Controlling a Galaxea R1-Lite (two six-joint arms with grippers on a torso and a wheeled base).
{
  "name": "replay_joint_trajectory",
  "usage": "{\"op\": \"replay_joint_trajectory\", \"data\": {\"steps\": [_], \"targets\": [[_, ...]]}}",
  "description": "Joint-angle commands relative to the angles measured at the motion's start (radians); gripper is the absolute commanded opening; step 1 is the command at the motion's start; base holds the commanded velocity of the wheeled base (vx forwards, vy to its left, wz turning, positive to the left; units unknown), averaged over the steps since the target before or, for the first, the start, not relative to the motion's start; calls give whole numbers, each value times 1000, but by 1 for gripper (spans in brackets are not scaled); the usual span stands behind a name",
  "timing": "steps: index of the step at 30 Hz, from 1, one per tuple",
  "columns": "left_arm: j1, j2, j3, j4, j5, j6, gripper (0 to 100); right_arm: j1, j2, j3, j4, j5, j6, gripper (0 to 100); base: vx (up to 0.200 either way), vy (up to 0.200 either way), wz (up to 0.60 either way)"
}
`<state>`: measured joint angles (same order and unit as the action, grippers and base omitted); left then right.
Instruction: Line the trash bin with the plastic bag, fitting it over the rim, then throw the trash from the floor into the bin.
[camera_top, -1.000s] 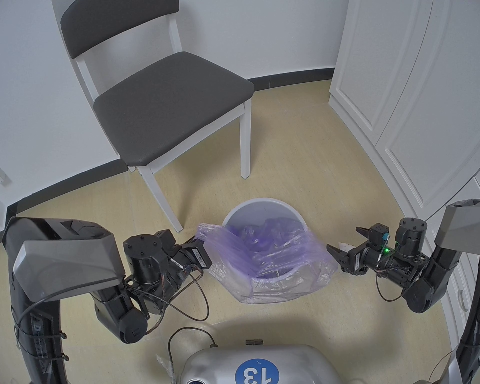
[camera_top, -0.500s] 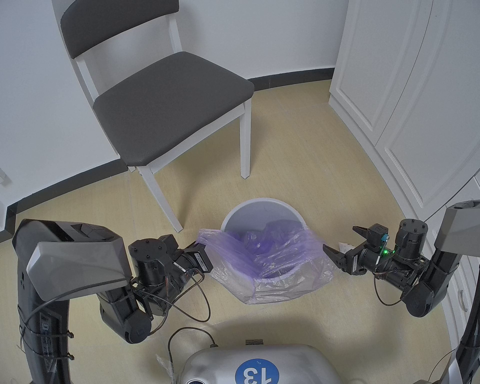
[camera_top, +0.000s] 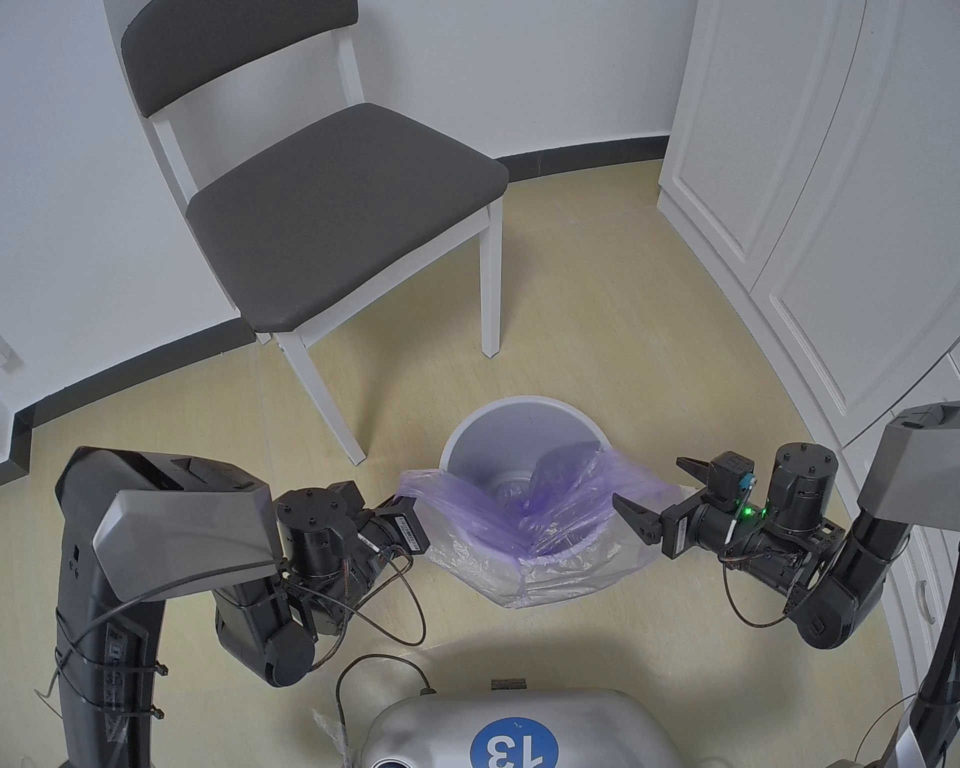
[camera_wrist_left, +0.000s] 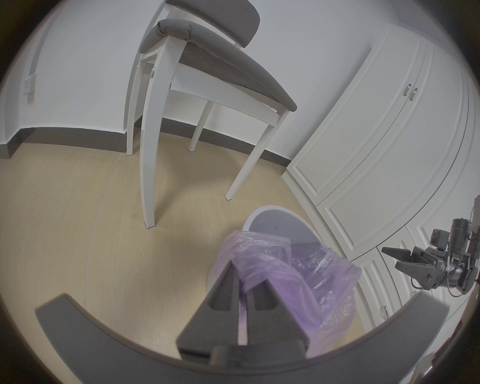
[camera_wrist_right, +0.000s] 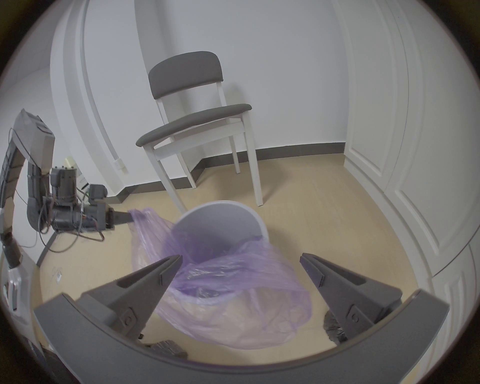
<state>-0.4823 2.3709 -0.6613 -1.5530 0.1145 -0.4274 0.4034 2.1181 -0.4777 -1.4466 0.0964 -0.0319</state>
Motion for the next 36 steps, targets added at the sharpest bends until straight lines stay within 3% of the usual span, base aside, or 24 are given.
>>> {"op": "replay_joint_trajectory", "data": {"steps": [1,4,6,9,15,19,22,29,36], "targets": [[11,5,0,-18,1,-1,100,55,0,-39,35,-6,0,100,0,0,0],[25,10,2,-18,-1,-2,100,87,-4,-151,180,-7,-8,100,0,0,0],[33,24,5,-18,-1,-2,100,91,-6,-302,391,-4,-37,100,0,0,0],[51,45,11,-18,1,1,100,97,6,-394,529,3,-46,100,0,0,0],[87,59,22,-18,2,1,100,54,83,-423,492,20,-118,100,0,0,0],[90,53,25,-18,2,1,100,48,89,-449,525,91,-191,100,0,0,0],[88,51,29,-18,2,3,100,92,92,-480,555,144,-204,100,0,0,0],[77,53,38,-18,2,3,100,180,132,-509,631,146,-209,100,0,0,0],[77,50,38,-18,4,1,100,192,181,-530,635,143,-207,100,0,0,0]]}}
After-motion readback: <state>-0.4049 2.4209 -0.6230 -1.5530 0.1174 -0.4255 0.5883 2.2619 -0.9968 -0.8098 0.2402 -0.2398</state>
